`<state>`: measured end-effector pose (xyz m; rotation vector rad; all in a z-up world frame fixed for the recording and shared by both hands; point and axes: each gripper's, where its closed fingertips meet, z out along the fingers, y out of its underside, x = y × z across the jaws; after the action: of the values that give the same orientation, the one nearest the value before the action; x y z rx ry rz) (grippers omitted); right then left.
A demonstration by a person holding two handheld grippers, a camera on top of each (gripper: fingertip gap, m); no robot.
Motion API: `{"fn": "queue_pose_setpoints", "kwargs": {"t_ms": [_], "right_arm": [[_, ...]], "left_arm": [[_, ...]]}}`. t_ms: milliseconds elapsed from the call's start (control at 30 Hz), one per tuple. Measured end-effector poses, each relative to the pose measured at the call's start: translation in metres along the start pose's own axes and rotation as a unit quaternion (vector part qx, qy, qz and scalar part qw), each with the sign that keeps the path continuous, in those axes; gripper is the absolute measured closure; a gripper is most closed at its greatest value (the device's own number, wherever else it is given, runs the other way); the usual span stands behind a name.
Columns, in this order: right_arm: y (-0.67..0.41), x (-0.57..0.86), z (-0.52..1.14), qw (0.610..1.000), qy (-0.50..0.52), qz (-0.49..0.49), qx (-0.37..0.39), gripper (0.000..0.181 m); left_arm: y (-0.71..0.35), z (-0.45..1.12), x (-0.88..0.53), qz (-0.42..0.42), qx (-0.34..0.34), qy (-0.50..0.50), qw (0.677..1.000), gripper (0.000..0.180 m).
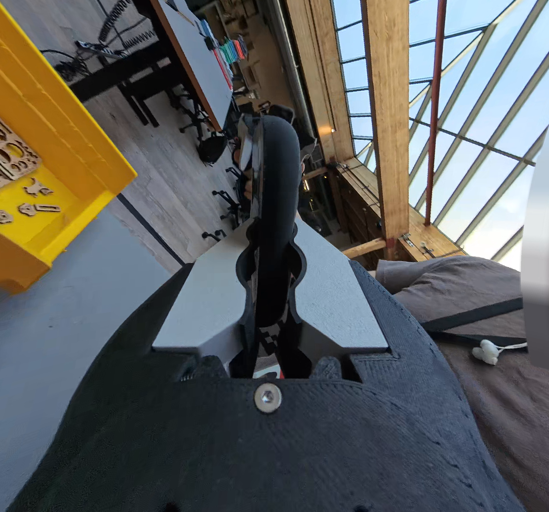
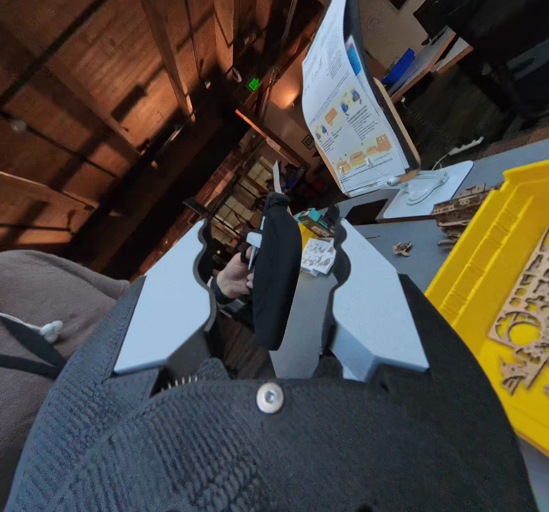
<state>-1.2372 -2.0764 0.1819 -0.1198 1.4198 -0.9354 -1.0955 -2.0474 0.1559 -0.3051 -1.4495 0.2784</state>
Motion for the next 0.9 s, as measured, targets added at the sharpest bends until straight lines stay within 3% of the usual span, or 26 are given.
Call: {"fn": "queue_pose_setpoints", "kwargs": {"t_ms": [167,233,267,300,400,467,533,700,900], "right_arm": [[0.080,0.037,0.021,0.990,-0.007,0.125,-0.064,0.104],[0.076,0.036,0.030,0.984,-0.035,0.163,-0.055,0.132],[0.077,0.035,0.033,0.981,-0.050,0.172,-0.069,0.158],[0.076,0.039,0.035,0.980,-0.050,0.177,-0.078,0.163],[0.064,0.049,0.042,0.973,-0.060,0.198,-0.099,0.167],[0.047,0.064,0.053,0.963,-0.057,0.243,-0.104,0.168],[0.024,0.082,0.065,0.955,-0.057,0.272,-0.106,0.168],[-0.073,0.165,0.093,0.956,-0.009,0.269,-0.115,0.168],[-0.153,0.292,0.108,0.954,0.108,0.205,-0.192,0.166]], "left_arm": [[-0.007,0.002,-0.023,-0.020,0.023,-0.028,0.999,0.166],[-0.009,0.005,-0.027,-0.028,0.032,-0.028,0.999,0.165],[-0.011,0.006,-0.029,-0.030,0.037,-0.030,0.998,0.165],[-0.014,0.007,-0.030,-0.034,0.045,-0.028,0.998,0.164],[-0.028,0.005,-0.031,-0.068,0.065,-0.005,0.996,0.154],[-0.045,-0.005,-0.027,-0.078,0.092,0.014,0.993,0.130],[-0.064,-0.031,-0.029,-0.049,0.129,-0.015,0.990,0.121],[-0.076,-0.117,-0.018,-0.014,0.201,-0.069,0.977,0.123],[-0.023,-0.185,0.002,-0.041,0.251,-0.105,0.962,0.127]]}}
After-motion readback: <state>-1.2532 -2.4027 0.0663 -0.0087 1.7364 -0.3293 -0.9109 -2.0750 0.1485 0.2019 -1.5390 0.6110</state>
